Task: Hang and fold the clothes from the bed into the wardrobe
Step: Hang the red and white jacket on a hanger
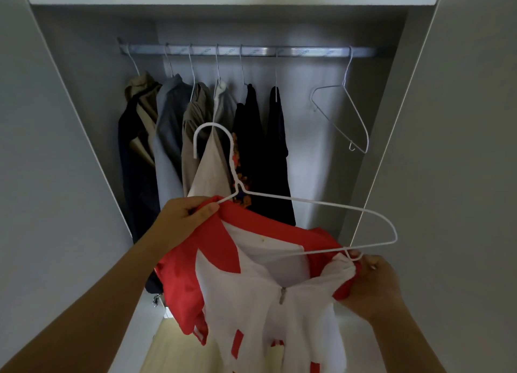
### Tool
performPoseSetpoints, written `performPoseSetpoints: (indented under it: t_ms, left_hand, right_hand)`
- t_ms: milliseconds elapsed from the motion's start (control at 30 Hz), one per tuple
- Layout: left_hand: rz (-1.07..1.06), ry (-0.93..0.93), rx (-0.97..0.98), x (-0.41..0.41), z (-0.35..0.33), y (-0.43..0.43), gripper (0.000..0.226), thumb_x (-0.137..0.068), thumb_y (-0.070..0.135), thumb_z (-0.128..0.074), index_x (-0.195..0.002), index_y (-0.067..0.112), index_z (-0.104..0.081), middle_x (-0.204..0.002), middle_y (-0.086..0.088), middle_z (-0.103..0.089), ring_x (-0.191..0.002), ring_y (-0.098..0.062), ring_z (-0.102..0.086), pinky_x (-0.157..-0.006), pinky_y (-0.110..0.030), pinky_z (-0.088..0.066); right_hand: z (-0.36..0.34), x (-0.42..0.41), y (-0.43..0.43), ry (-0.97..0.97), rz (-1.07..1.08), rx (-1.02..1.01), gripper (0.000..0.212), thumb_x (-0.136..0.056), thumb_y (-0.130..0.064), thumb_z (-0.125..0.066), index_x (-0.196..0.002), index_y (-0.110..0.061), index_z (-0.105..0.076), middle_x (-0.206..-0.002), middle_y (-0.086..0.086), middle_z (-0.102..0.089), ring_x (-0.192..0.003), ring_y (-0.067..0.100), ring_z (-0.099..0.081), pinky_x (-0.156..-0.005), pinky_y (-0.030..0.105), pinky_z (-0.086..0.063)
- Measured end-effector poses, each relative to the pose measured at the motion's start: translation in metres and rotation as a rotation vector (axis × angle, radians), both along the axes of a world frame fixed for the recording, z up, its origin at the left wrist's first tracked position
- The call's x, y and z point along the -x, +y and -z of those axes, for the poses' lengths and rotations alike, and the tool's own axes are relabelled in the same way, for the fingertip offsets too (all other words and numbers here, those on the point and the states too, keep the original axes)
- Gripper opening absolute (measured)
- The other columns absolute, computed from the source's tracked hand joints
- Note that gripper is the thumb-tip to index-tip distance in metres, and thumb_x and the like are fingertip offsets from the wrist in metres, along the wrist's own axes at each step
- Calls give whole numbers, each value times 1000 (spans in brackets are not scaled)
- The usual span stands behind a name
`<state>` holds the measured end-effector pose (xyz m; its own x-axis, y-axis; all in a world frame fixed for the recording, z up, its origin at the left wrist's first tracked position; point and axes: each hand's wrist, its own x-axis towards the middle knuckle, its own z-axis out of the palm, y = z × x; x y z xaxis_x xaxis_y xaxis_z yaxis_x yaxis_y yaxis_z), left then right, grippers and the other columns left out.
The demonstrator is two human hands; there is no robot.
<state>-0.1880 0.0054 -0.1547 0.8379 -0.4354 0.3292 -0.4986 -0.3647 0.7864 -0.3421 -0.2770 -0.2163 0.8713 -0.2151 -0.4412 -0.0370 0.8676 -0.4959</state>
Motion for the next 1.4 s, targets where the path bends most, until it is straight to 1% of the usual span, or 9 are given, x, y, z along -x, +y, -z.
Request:
performPoseSetpoints:
  t_ms: [133, 233, 400, 600, 800, 1000, 1100, 1233, 1400]
  left_hand:
    - [0, 15, -22, 5, 8, -8, 18, -83, 43, -52, -93, 48, -66, -78, 32, -65, -80, 13, -61, -70, -3, -47]
    - [-8, 8, 14, 13, 8, -27, 27, -78, 56, -42, -87, 44, -64, -83, 22, -67, -81, 7, -62, -75, -10, -47]
    - [-48, -4, 85, 15, 8, -45, 28, -93, 37, -45, -80, 28, -68, -80, 17, -68, -73, 8, -60, -69, -8, -45]
    - [35, -5, 84, 9, 3, -32, 44, -91, 17, -56, -51, 33, -66, -65, 8, -67, -56, 1, -57, -54, -12, -44]
    - [112, -10, -87, 3, -9, -22, 26, -90, 14, -58, -72, 29, -69, -68, 21, -67, -67, 6, -61, -64, -7, -46]
    - [93, -160, -440, 2, -9, -19, 12, -90, 24, -59, -86, 21, -70, -83, 1, -69, -80, -13, -63, -77, -31, -49]
    - [-49, -252, -369, 7, -7, -32, 20, -91, 29, -56, -91, 15, -71, -80, -12, -69, -75, -23, -63, -71, -39, -49]
    - [-156, -240, -227, 24, -3, -59, 23, -91, 31, -55, -93, 16, -71, -77, -4, -67, -74, -19, -62, -64, -27, -42]
    - [-109, -209, -199, 41, 9, -84, 23, -90, 33, -56, -94, 15, -70, -84, -6, -68, -80, -20, -62, -75, -38, -50]
  right_hand:
    - [-7, -1, -4, 11, 3, 102, 58, -81, -57, -50, -47, -13, -66, -65, 9, -67, -63, 25, -66, -76, 37, -53]
    - [-10, -7, 3, 74, -16, 260, 53, -88, -38, -53, -43, -14, -68, -54, 6, -66, -50, 17, -66, -52, 29, -56]
    - [-4, -7, 5, 224, 16, 429, 14, -85, -18, -62, -76, -7, -65, -65, 10, -67, -68, 27, -62, -72, 40, -52]
    - [-3, 5, -4, 188, 8, 387, 12, -87, -10, -57, -77, -6, -63, -61, 11, -69, -50, 23, -67, -43, 32, -53]
    - [-11, 8, -5, 217, -16, 386, 14, -88, -14, -56, -77, -6, -61, -59, 14, -67, -49, 26, -65, -43, 32, -53]
    - [-13, 2, 0, 268, 274, 986, 10, -83, -6, -65, -80, -15, -64, -64, -2, -61, -60, 12, -56, -57, 25, -45]
    - [-15, -2, 11, 259, 352, 1131, 6, -86, -14, -64, -87, -19, -62, -68, -11, -60, -62, 3, -55, -60, 22, -44]
    - [-16, -5, 28, 210, 274, 1237, 11, -87, -22, -61, -96, -21, -56, -90, -3, -61, -79, 12, -57, -75, 32, -47]
    - [-20, -8, 55, 54, 40, 1362, 22, -87, -14, -62, -82, -32, -51, -82, -4, -59, -72, 10, -56, -62, 16, -43]
